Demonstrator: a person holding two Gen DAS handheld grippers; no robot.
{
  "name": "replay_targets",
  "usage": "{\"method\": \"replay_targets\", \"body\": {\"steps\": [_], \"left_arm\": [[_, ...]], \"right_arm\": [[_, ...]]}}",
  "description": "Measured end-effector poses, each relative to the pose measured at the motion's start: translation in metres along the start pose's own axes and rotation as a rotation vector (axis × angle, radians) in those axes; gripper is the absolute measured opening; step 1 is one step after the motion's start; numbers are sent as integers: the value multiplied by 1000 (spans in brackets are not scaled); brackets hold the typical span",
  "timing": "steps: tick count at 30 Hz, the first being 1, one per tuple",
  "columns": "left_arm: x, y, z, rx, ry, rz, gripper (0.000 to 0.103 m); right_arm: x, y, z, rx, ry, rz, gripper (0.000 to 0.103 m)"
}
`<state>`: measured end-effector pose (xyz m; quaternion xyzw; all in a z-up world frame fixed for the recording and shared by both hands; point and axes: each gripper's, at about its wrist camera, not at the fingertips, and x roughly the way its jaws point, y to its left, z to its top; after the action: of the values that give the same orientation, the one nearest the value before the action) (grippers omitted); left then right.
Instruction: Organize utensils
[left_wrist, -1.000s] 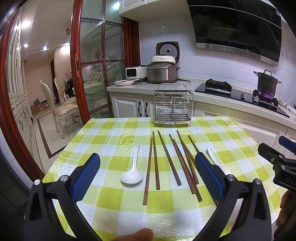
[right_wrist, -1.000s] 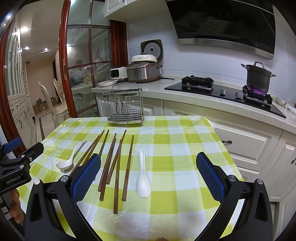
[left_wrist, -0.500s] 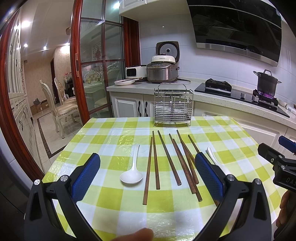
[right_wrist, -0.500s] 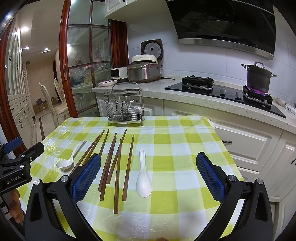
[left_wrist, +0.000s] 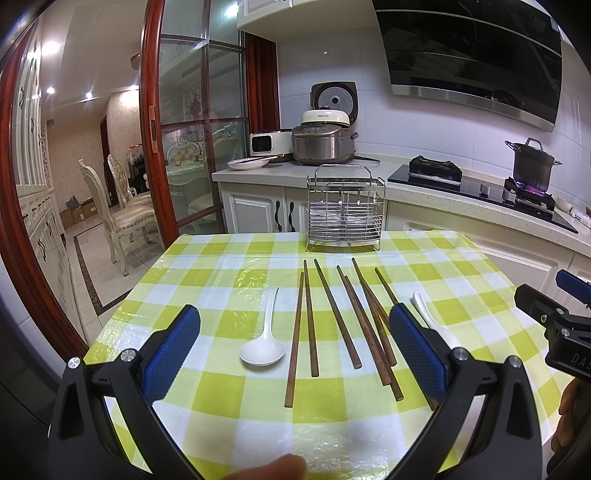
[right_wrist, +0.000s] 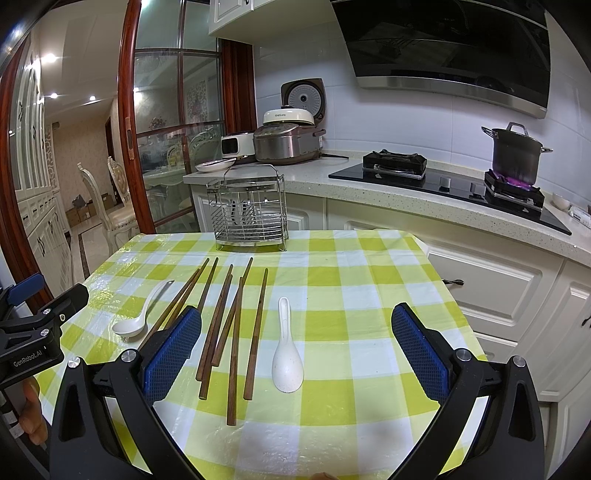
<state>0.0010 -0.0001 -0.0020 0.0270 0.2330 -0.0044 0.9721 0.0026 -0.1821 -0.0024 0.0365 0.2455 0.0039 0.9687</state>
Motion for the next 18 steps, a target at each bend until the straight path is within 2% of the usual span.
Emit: {"method": "replay_targets", "body": {"steps": [11,14,18], "left_arm": [[2,1,-2,-4,6,-1,99],[6,7,-7,-22,23,-5,99],[28,26,-22,-40,89,-50,99]], "right_arm": [[2,0,-1,0,8,1,97],[7,1,-3,-2,28,0,97],[22,0,-8,10,81,15,97]]}}
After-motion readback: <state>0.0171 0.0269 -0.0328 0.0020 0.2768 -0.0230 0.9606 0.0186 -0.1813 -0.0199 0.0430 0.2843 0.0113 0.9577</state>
